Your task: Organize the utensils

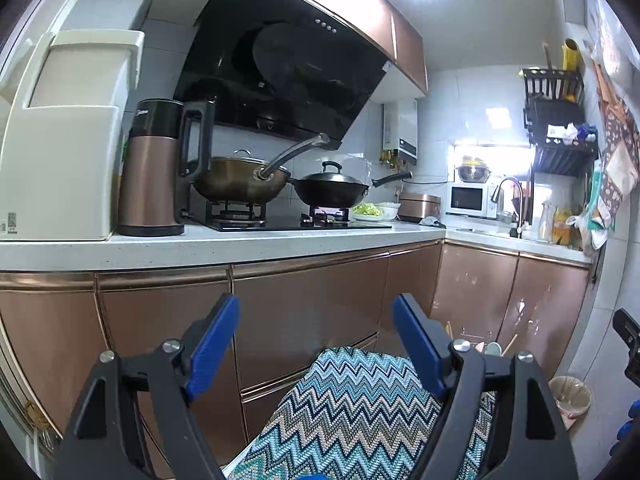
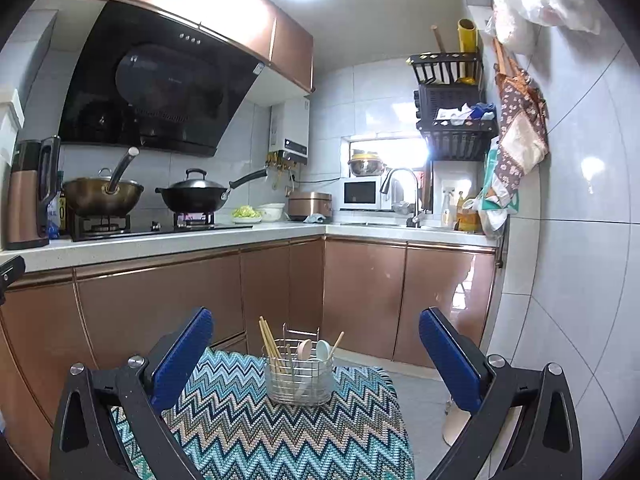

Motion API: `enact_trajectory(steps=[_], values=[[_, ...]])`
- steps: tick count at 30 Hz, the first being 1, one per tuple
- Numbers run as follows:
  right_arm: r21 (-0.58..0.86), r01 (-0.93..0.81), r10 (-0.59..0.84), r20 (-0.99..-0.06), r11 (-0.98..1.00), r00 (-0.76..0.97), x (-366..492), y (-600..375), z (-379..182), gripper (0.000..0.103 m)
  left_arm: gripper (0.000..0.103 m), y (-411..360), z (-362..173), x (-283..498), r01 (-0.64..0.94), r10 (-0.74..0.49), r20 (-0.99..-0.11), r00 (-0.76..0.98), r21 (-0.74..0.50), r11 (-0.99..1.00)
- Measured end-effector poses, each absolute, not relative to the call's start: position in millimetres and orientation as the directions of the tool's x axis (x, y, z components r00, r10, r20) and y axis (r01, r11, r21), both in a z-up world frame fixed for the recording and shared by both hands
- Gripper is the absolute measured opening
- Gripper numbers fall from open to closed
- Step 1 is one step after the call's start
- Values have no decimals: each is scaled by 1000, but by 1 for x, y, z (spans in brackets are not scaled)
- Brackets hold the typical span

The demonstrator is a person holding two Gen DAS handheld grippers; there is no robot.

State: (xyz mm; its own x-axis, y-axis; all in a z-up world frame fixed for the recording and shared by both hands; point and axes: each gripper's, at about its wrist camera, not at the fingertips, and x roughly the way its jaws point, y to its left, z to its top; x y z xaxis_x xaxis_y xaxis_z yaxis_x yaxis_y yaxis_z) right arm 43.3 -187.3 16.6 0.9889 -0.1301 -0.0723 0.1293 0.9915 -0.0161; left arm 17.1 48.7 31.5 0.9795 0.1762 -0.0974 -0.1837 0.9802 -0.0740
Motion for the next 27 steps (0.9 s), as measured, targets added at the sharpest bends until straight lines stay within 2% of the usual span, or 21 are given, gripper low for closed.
enact_trajectory(steps=[11, 27], values=[[-26, 158, -159, -24, 987, 987, 16, -186, 23, 103, 78, 50, 35, 1, -190, 185, -81, 979, -58, 980], [-39, 199, -199, -13, 979, 980, 2, -190, 24, 103, 78, 41, 35, -3, -180, 177, -81, 981, -32, 983]])
